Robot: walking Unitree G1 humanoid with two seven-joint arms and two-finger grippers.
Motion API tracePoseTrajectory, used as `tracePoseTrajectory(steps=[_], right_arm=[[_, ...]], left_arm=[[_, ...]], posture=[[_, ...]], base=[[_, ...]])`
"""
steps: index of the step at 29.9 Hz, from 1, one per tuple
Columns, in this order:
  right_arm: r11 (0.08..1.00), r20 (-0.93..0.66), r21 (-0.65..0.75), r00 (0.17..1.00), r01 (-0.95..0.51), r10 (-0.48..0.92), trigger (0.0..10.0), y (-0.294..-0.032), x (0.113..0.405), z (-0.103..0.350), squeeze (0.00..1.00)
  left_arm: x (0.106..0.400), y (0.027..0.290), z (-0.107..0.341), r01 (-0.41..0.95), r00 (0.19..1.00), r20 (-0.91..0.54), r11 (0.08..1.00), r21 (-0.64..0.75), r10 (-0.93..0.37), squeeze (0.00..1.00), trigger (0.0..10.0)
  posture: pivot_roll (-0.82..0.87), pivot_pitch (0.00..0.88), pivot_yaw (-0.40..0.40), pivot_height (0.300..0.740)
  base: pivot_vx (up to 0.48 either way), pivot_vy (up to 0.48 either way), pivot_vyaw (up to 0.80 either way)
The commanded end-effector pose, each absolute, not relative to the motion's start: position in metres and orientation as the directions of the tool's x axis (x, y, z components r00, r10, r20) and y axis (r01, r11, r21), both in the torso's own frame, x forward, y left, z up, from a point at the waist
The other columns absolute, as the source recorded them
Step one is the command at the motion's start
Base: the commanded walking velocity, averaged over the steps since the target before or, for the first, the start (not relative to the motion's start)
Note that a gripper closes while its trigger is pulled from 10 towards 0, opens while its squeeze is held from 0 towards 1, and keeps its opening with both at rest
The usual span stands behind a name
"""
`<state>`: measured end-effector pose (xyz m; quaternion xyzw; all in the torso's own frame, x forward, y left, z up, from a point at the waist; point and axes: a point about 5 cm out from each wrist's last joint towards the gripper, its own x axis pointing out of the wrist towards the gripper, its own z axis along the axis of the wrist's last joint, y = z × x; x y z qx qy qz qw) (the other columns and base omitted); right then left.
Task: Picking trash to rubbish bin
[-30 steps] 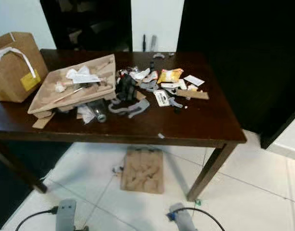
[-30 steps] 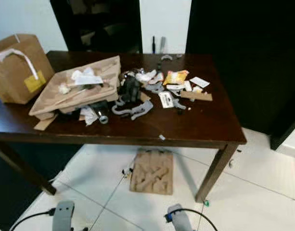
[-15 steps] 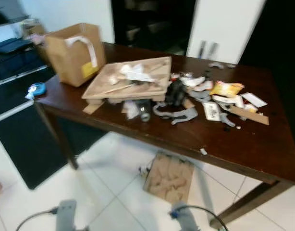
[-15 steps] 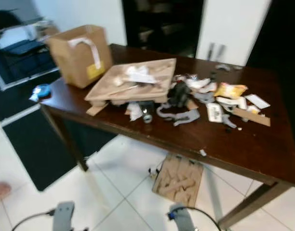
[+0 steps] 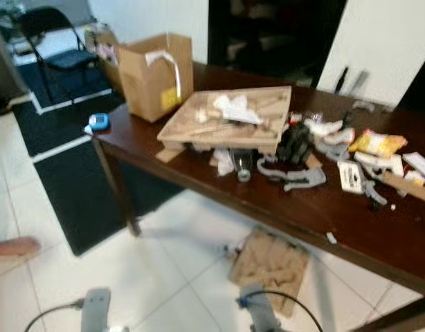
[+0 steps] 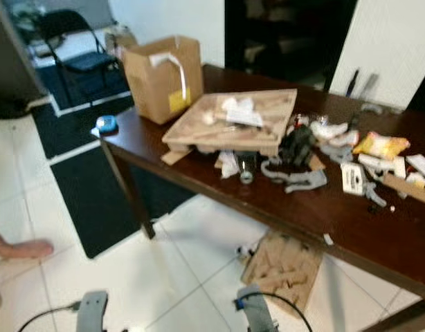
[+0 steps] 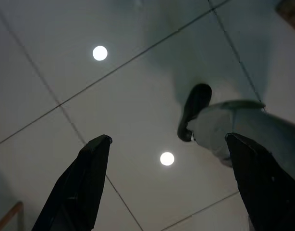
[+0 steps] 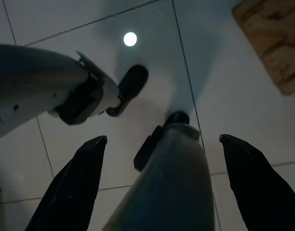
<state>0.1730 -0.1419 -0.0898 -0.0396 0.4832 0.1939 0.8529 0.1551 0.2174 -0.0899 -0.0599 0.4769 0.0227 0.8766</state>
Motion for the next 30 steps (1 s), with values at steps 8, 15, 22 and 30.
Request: tracePoseTrajectory(steps=[8, 15, 22, 30], right_arm=[[0.769, -0.545, 0.398, 0.546, -0.5, 0.637, 10.0, -0.113, 0.235, -0.043, 0.0], [0.4, -0.22, 0.541, 0.335, -0.74, 0.916, 10.0, -0.091, 0.254, -0.003, 0.0], [0.072, 0.0, 0.483, 0.081, -0.873, 0.997, 10.0, -0.077, 0.255, 0.032, 0.0], [0.065, 0.302, 0.335, 0.173, -0.94, 0.938, 10.0, -0.052, 0.285, 0.102, 0.0]], left_arm=[[0.166, 0.218, -0.085, -0.108, 0.579, -0.816, 0.99, -0.085, -0.006, 0.0, 10.0], [0.17, 0.22, -0.083, -0.11, 0.594, -0.804, 0.99, -0.083, -0.001, 0.0, 10.0], [0.177, 0.219, -0.079, -0.104, 0.619, -0.785, 0.991, -0.087, -0.004, 0.0, 10.0], [0.182, 0.218, -0.077, -0.085, 0.629, -0.777, 0.993, -0.083, -0.011, 0.0, 10.0]], posture=[[0.1, 0.064, 0.008, 0.74], [0.1, 0.067, 0.001, 0.74], [0.11, 0.069, -0.004, 0.74], [0.11, 0.073, -0.007, 0.74]], base=[[0.0, -0.12, 0.0], [0.0, 0.0, 0.0], [0.0, 0.0, 0.0], [0.0, 0.0, 0.0]])
